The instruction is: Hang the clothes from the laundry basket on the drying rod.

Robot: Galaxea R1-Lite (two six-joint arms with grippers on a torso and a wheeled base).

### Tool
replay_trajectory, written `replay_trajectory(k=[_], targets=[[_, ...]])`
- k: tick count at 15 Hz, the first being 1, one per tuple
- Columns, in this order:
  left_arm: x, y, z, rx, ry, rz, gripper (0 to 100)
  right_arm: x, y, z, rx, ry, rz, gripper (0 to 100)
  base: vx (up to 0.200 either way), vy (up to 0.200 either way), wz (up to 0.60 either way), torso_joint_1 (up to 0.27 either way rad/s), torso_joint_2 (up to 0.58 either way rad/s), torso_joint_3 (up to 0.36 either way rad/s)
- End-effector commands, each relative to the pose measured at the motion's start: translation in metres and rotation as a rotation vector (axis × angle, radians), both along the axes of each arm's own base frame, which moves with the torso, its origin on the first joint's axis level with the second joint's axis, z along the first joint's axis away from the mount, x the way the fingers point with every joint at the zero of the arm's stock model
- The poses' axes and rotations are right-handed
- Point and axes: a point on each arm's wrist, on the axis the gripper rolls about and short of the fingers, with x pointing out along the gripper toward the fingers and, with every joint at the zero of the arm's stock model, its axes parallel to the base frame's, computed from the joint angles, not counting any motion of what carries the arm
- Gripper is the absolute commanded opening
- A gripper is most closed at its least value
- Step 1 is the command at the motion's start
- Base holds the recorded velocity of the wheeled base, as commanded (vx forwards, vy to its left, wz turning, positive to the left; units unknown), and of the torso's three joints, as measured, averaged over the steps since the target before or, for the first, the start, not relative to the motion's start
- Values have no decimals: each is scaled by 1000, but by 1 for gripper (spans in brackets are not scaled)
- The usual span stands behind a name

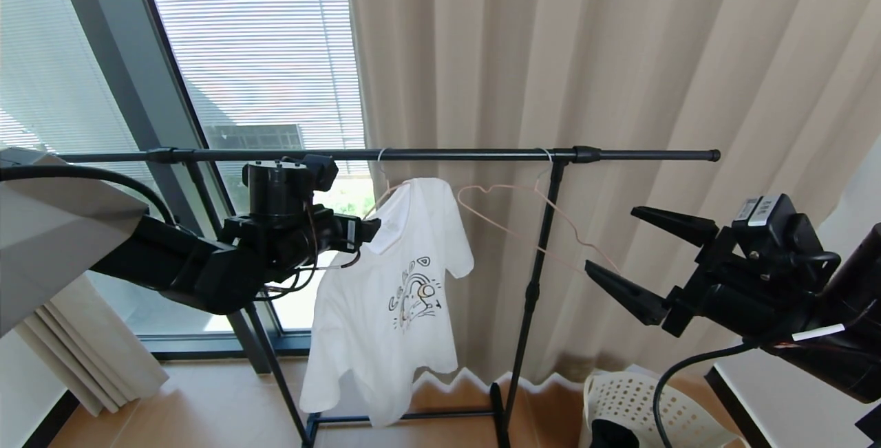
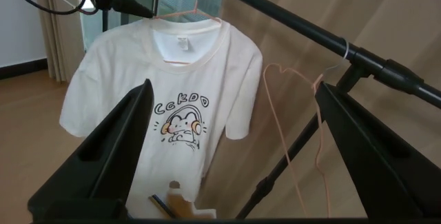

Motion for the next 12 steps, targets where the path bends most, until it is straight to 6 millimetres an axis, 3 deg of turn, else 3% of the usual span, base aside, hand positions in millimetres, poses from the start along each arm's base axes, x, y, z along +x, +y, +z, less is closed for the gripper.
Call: replay_trajectory(k=[1, 3, 7, 9, 10, 12], targets=[[-40, 13, 29, -12, -34, 1, 100, -24, -7, 13, 15, -50, -4, 100, 0, 0, 0, 0, 0, 0], [-74, 26, 40, -17, -41, 8, 100, -41, -15, 18, 18, -71, -94, 100, 0, 0, 0, 0, 0, 0], [-148, 57, 33, -13, -5, 35, 100, -72, -29, 21, 6, -29, -257, 100, 0, 0, 0, 0, 0, 0], [-197, 70, 28, -70, -49, 44, 100, -100, -37, 19, -13, 17, -281, 100, 0, 0, 0, 0, 0, 0], [-204, 73, 27, -74, -56, 46, 100, -104, -37, 19, -17, 24, -277, 100, 0, 0, 0, 0, 0, 0], [-262, 90, 16, -95, -116, 51, 100, -136, -46, 6, -59, 106, -282, 100, 0, 0, 0, 0, 0, 0]])
